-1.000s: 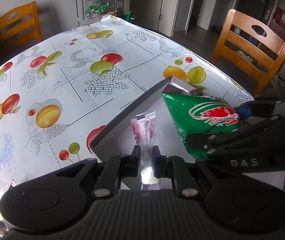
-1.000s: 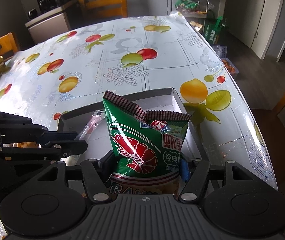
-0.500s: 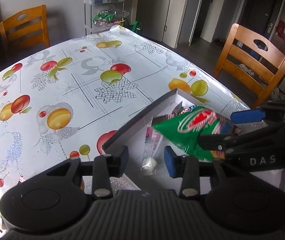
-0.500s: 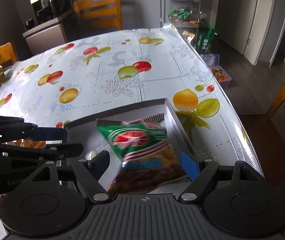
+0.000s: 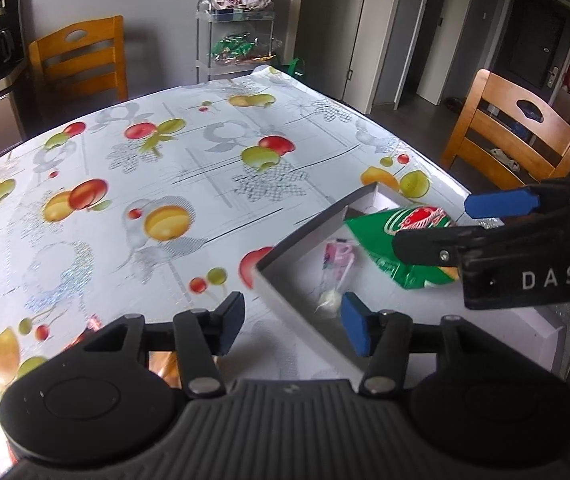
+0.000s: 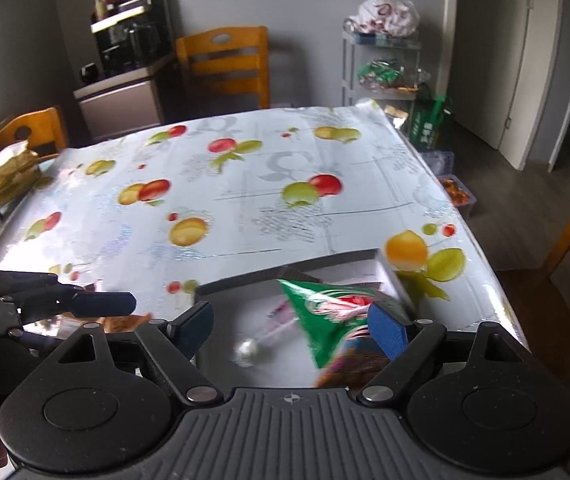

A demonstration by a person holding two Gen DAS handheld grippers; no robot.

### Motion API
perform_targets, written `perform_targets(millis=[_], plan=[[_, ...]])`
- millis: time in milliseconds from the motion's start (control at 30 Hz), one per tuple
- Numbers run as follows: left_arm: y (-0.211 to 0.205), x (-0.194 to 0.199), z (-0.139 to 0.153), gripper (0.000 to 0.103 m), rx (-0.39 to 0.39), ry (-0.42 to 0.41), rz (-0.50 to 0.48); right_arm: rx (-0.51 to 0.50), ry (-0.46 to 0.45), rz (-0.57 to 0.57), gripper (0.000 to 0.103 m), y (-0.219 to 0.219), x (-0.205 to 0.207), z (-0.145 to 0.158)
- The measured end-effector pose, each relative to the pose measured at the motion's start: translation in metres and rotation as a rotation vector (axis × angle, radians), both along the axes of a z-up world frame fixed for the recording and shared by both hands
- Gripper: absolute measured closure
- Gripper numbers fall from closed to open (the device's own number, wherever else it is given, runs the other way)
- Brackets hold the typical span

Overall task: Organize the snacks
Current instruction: 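Open both tools to release the snacks into the white box, then move both tools back to the pile and lower over the snacks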

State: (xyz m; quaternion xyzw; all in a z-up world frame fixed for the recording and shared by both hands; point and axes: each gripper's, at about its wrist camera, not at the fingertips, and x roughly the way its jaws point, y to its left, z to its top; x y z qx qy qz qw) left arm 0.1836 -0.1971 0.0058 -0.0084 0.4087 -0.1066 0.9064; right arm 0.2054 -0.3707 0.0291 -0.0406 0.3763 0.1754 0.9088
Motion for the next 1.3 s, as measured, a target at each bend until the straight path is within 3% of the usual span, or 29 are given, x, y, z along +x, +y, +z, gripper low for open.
perform_targets(millis=[133, 367, 633, 1300], plan=[[0.016, -0.016, 0.002, 0.05, 0.006, -0.003, 0.017, 0.008, 0.002, 0.022, 0.018, 0.017, -0.01, 0.001], [0.049, -0.044, 0.004, 0.03, 0.027, -0.025, 0.056, 0.016, 0.01, 0.073, 0.018, 0.051, -0.033, -0.001], [0.087, -0.069, 0.005, 0.023, 0.034, -0.033, 0.099, 0.026, 0.023, 0.094, 0.016, 0.079, -0.049, -0.005], [0.135, -0.121, -0.009, 0.021, 0.063, -0.023, 0.09, 0.04, 0.051, 0.08, 0.015, 0.107, -0.077, -0.026]])
